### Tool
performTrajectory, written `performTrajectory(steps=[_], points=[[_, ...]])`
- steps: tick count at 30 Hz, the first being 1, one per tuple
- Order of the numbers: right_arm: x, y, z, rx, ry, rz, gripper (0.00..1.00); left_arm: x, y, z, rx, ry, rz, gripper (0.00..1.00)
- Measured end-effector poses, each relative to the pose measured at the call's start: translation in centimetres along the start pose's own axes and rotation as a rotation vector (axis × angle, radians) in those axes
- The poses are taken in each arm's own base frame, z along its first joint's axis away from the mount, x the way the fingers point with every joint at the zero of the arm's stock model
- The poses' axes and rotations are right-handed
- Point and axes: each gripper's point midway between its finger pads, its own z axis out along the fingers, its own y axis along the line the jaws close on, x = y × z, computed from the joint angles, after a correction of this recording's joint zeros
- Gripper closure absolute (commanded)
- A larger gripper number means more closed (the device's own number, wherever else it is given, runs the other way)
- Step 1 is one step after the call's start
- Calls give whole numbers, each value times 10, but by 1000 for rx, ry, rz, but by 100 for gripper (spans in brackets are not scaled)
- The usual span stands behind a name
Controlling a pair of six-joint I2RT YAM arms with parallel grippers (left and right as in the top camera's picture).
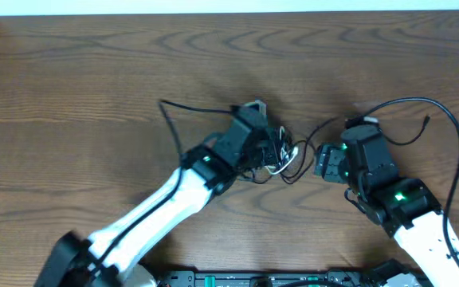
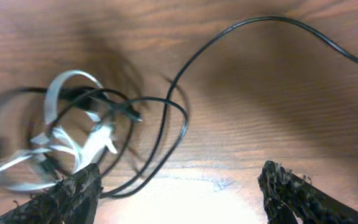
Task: Untangle cables
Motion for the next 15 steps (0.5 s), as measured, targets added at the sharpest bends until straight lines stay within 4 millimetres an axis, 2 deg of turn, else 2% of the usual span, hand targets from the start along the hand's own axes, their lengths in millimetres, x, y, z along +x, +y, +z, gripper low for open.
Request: performTrajectory(steps=[4,8,15], points=[[10,4,16,-5,69,-7,21,6,-6,-20,18,21,26,92],[14,18,30,-55,109,-6,19,10,-5,-20,15,41,37,92],[31,42,50,-167,218,-1,17,11,-18,-20,79,53,51,93]])
